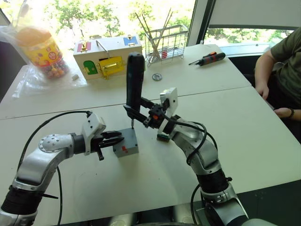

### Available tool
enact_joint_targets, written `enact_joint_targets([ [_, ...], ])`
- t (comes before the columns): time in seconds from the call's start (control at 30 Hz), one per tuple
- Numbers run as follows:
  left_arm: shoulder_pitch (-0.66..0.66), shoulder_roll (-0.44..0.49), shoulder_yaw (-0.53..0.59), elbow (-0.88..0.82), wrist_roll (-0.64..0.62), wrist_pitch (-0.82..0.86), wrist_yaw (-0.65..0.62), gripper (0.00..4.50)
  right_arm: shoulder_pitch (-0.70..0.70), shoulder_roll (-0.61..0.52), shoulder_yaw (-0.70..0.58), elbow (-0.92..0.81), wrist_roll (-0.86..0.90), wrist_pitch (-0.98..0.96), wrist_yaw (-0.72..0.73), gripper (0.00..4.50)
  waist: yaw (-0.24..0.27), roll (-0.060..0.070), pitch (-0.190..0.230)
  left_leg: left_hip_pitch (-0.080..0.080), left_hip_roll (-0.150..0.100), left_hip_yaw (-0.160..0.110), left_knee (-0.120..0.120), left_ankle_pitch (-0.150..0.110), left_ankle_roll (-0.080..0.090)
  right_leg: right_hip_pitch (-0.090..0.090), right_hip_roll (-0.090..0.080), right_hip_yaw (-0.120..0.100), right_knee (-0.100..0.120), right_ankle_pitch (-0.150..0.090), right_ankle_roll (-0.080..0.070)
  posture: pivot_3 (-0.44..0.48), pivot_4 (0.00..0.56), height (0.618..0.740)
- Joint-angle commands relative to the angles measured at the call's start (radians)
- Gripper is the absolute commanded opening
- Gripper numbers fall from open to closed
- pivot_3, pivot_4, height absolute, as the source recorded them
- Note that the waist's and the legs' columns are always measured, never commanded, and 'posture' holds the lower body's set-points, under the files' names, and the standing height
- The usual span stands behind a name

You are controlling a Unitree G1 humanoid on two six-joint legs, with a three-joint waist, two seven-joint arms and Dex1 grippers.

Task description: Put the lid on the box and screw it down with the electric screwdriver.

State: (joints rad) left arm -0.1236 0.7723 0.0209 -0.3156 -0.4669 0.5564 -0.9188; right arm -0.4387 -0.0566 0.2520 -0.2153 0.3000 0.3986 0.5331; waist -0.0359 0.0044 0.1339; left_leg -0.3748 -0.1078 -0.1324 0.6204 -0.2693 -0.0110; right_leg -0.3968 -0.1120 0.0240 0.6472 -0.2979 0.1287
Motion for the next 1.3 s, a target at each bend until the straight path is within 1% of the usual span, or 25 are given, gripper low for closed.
enact_joint_targets([
  [0.03, 0.020, 0.001, -0.032, 0.027, 0.029, 0.021, 0.007, 0.99, -0.007, 0.008, 0.007, -0.052, 0.020, -0.017, 0.014, 1.70, 0.000, 0.000, 0.000, 0.000, 0.000, 0.000, 0.000, 0.000, 0.000, 0.000, 0.000, 0.000, 0.000, 0.000, 0.000, 0.000, 0.150, 0.740],
  [0.23, 0.014, -0.001, -0.039, 0.021, 0.029, 0.028, 0.015, 0.99, 0.009, 0.000, 0.030, -0.019, -0.012, -0.048, 0.024, 1.70, 0.002, 0.000, 0.000, 0.000, 0.000, 0.000, 0.000, 0.000, 0.000, 0.000, 0.000, 0.000, 0.000, 0.000, 0.000, 0.000, 0.150, 0.740],
  [0.37, 0.011, 0.000, -0.043, 0.013, 0.028, 0.034, 0.019, 0.99, 0.002, -0.014, 0.071, 0.037, -0.075, -0.084, 0.028, 1.70, 0.001, 0.000, 0.000, 0.000, 0.000, 0.000, 0.000, 0.000, 0.000, 0.000, 0.000, 0.000, 0.000, 0.000, 0.000, 0.000, 0.150, 0.740],
  [0.53, 0.017, 0.004, -0.046, 0.012, 0.033, 0.029, 0.019, 0.99, -0.017, -0.025, 0.098, 0.098, -0.126, -0.051, 0.017, 1.70, 0.001, 0.000, 0.000, 0.001, 0.000, 0.000, 0.000, 0.000, 0.000, 0.001, 0.000, 0.000, 0.000, 0.000, 0.000, 0.000, 0.150, 0.740],
  [0.9, 0.039, 0.002, -0.049, 0.030, 0.047, -0.005, 0.015, 0.99, -0.028, -0.052, 0.126, 0.124, -0.134, 0.039, 0.039, 1.70, 0.001, 0.000, -0.002, 0.002, 0.000, 0.000, 0.000, 0.000, 0.000, 0.002, 0.000, 0.000, 0.000, 0.000, 0.000, 0.000, 0.150, 0.740],
  [1.23, 0.039, -0.003, -0.055, 0.035, 0.052, -0.014, 0.016, 0.99, -0.027, -0.061, 0.124, 0.136, -0.138, 0.042, 0.037, 1.70, 0.001, 0.000, -0.006, 0.002, 0.000, -0.001, 0.000, 0.000, 0.000, 0.003, 0.000, 0.000, -0.001, 0.000, 0.000, 0.000, 0.150, 0.740],
  [1.3, 0.037, -0.005, -0.060, 0.035, 0.056, -0.017, 0.017, 0.99, -0.004, -0.067, 0.139, 0.141, -0.145, 0.035, 0.040, 1.70, 0.001, 0.001, -0.006, 0.003, 0.000, -0.001, 0.000, 0.000, 0.000, 0.003, 0.000, 0.000, -0.001, 0.000, 0.000, 0.000, 0.150, 0.740],
])
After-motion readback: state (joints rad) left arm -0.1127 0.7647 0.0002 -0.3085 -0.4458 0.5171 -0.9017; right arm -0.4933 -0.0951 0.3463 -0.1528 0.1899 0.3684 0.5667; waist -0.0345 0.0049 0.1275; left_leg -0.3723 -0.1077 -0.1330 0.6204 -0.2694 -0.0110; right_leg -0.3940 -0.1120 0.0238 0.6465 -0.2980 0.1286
